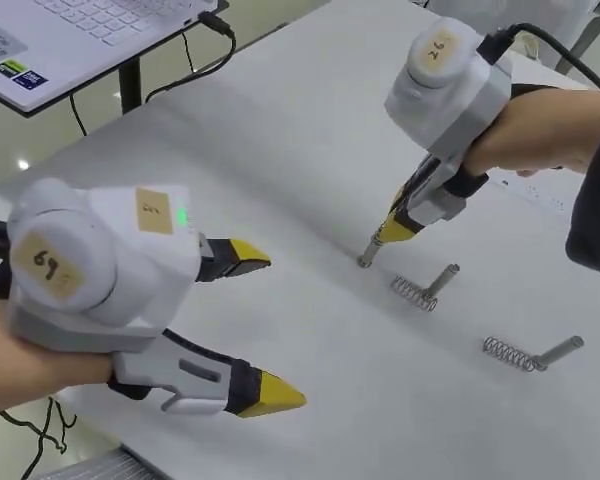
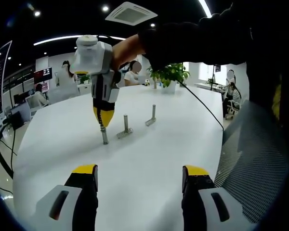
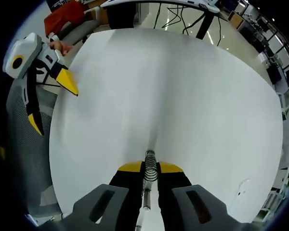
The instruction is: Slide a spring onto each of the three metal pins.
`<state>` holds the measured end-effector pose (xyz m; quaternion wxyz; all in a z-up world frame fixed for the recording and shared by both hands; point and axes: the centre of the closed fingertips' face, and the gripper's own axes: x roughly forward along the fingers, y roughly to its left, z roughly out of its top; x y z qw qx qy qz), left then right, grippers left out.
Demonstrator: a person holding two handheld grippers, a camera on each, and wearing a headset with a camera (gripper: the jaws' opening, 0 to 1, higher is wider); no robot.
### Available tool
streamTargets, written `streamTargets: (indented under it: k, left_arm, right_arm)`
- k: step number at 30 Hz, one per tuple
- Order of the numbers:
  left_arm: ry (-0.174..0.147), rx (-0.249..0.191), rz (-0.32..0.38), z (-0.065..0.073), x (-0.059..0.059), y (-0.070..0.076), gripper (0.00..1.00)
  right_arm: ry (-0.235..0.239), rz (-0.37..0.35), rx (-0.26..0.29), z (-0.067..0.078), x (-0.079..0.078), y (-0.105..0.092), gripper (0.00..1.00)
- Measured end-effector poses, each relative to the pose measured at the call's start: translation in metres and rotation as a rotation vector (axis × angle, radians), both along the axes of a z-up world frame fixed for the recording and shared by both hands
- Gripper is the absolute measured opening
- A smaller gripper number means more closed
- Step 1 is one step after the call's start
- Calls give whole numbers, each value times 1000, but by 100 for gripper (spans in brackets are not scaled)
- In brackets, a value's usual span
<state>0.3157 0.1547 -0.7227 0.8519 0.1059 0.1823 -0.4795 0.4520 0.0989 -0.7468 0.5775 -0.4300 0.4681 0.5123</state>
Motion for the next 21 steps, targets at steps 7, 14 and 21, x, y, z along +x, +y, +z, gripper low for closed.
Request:
streamTargets:
  k: [7, 14, 21]
  left_arm:
    - [0, -2, 5, 0, 0, 1, 67]
    - [0, -3, 9, 1, 1, 1, 67]
    - [0, -1, 10, 1, 0, 2, 67]
  right_arm:
    - [17, 0, -15, -9, -4, 1, 8]
    - [29, -3, -27, -18, -9, 2, 8]
    - [33, -5, -20, -23, -13, 8, 8]
